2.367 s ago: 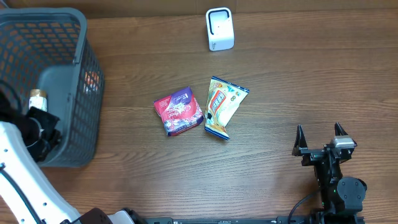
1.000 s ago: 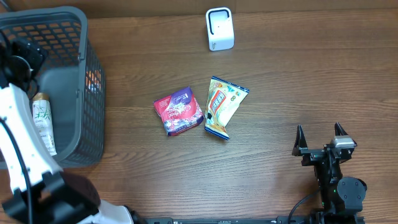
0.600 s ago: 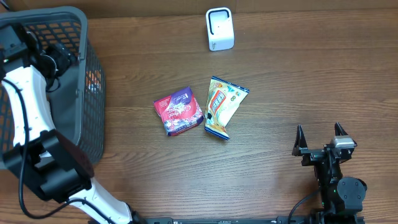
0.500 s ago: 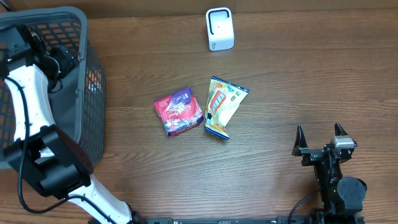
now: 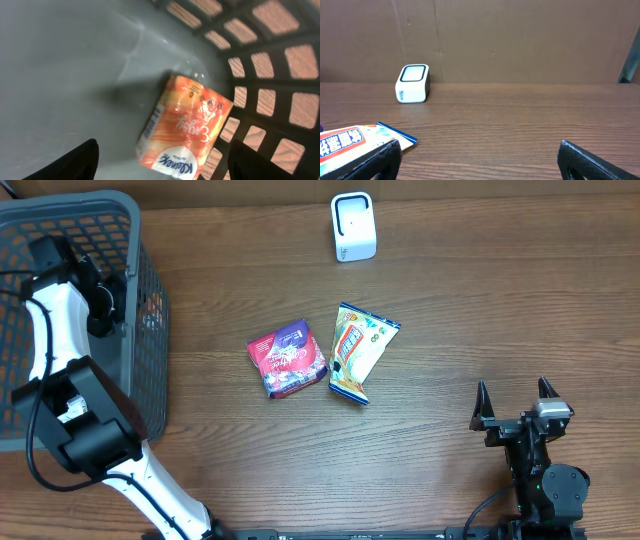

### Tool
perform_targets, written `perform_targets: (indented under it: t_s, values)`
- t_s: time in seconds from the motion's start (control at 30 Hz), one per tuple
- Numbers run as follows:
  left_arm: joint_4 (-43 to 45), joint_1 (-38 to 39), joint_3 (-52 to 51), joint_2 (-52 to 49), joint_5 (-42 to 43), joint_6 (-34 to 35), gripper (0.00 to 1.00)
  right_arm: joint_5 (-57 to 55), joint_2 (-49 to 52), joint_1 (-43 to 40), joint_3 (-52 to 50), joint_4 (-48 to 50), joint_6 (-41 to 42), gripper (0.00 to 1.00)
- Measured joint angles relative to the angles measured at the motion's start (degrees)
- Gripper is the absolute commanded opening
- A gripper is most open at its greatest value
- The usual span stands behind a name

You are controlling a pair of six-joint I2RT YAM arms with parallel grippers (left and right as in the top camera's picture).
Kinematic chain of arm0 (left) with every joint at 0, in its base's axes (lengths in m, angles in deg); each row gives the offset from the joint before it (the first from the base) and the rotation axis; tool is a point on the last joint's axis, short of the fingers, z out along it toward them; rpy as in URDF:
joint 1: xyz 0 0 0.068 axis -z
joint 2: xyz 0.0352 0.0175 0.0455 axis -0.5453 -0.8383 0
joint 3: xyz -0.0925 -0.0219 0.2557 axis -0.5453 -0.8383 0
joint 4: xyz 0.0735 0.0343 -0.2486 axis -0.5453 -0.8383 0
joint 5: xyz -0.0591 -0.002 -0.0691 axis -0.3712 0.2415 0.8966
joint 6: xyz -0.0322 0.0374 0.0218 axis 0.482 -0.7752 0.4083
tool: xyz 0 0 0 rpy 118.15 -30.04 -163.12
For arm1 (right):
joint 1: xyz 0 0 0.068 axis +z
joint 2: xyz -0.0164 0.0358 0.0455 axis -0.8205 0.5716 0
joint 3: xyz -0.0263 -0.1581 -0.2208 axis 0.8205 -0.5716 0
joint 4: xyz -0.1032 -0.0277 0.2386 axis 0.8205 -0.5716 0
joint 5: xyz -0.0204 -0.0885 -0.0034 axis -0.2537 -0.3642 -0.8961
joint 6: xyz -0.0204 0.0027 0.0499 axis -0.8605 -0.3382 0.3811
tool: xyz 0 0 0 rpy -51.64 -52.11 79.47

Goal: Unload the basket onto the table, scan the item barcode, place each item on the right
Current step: 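Grasp the orange box in the basket with the left gripper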

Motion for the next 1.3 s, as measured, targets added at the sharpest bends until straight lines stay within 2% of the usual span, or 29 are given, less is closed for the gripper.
perform_targets:
  t_s: [0.3,0.43,0.57,0.9,1.0,1.1,1.3]
  values:
    - [-0.6,1.0,0.0,-1.9,-0.8,-1.7,0.75,0.0,0.0,0.0,0.0,0.0,0.0,1.00]
    - [-2.0,1.3,0.0,-1.9,-3.5,-1.8,0.72,0.0,0.0,0.0,0.0,0.0,0.0,1.00]
    - [-2.8,1.3,0.0,-1.9,-4.8,-1.9,0.63,0.0,0.0,0.0,0.0,0.0,0.0,1.00]
    - [-0.3,1.3,-3.3,-1.9,-5.4,-2.0,0.63,0.0,0.0,0.0,0.0,0.0,0.0,1.00]
    - [0.7,1.3,-4.2,-1.9,-5.4,-2.0,0.57,0.0,0.0,0.0,0.0,0.0,0.0,1.00]
    - [0.8,1.3,-4.3,-1.9,-5.1,-2.0,0.45,0.0,0.0,0.0,0.0,0.0,0.0,1.00]
    - [0.9,1.6,-4.3,-1.9,-4.9,-2.1,0.33,0.0,0.0,0.0,0.0,0.0,0.0,1.00]
